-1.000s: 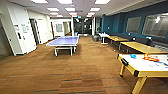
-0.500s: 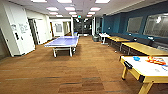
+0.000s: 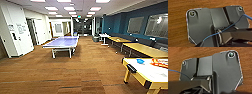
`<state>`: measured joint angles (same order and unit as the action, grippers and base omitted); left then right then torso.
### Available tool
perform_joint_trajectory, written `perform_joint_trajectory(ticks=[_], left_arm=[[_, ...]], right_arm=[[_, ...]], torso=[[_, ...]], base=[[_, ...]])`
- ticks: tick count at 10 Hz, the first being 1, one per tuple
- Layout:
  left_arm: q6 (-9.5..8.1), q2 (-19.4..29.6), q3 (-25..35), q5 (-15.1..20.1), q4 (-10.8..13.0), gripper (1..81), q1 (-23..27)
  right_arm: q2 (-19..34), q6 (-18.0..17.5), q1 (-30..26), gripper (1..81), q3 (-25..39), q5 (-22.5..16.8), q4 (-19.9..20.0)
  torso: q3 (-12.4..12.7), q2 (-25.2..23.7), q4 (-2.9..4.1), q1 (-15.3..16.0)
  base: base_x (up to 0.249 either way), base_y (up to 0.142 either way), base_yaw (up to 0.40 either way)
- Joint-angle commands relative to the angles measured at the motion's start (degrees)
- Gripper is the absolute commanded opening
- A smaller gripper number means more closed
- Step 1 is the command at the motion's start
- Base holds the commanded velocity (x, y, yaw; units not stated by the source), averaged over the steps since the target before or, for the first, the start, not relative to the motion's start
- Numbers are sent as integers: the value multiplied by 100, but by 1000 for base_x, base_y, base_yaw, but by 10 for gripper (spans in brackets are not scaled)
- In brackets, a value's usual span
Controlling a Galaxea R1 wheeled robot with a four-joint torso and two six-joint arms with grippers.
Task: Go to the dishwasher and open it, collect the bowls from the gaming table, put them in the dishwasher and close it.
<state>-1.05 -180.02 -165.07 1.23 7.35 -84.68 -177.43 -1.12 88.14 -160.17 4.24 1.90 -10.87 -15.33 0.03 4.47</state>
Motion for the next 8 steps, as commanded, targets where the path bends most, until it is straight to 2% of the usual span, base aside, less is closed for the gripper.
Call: perform_joint_trajectory(ticks=[1, 5, 8], left_arm=[[43, -17, -16, 281, -14, 811, 298], [43, -26, -16, 290, -14, 811, 298], [43, -26, -16, 299, -23, 811, 298]], right_arm=[[-23, 7, -274, 811, 31, -292, -6], [-23, 7, -283, 811, 31, -284, -6], [-23, 7, -292, 811, 31, -284, -6]], torso=[[0, 0, 0, 0], [0, 0, 0, 4], [0, 2, 0, 11]], base=[[248, 61, 0], [206, 63, 0], [102, 0, 0]])
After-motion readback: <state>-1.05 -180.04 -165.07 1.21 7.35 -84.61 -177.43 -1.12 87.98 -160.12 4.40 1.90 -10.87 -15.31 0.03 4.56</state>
